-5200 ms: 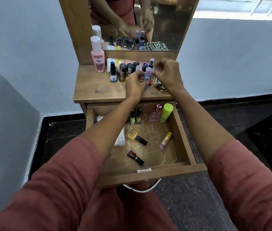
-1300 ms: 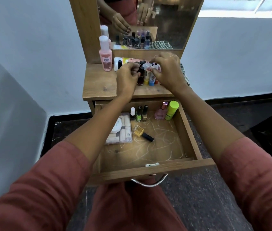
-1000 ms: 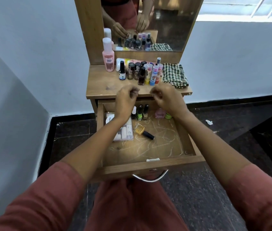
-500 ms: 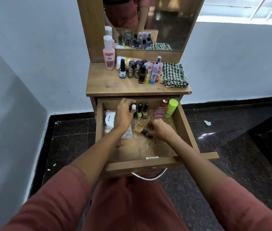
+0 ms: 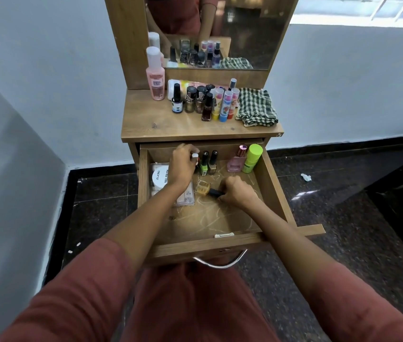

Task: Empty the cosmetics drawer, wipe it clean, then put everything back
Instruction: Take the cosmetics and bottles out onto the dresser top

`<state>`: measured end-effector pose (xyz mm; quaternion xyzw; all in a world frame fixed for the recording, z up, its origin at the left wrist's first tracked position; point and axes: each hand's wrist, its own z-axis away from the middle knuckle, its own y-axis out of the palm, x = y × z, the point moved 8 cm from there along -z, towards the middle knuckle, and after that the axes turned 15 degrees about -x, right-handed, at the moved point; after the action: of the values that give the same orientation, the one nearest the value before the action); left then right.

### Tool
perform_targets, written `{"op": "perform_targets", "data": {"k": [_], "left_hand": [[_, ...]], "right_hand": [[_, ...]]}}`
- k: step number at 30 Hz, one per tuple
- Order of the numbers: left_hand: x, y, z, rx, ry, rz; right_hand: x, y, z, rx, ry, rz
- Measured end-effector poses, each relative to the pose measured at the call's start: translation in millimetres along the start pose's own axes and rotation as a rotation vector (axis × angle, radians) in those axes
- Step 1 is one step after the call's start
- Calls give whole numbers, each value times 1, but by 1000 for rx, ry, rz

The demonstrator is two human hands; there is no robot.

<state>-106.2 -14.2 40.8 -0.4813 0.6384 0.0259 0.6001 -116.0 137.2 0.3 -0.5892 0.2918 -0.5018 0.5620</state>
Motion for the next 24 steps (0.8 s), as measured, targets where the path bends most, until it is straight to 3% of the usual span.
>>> {"op": "perform_targets", "data": {"k": [9, 24], "left_hand": [[3, -7, 8, 16, -63, 44], [-37, -68, -1, -90, 58, 133]], "right_hand": [[13, -48, 3, -226, -46, -367], [54, -129, 4, -480, -256, -399]]}}
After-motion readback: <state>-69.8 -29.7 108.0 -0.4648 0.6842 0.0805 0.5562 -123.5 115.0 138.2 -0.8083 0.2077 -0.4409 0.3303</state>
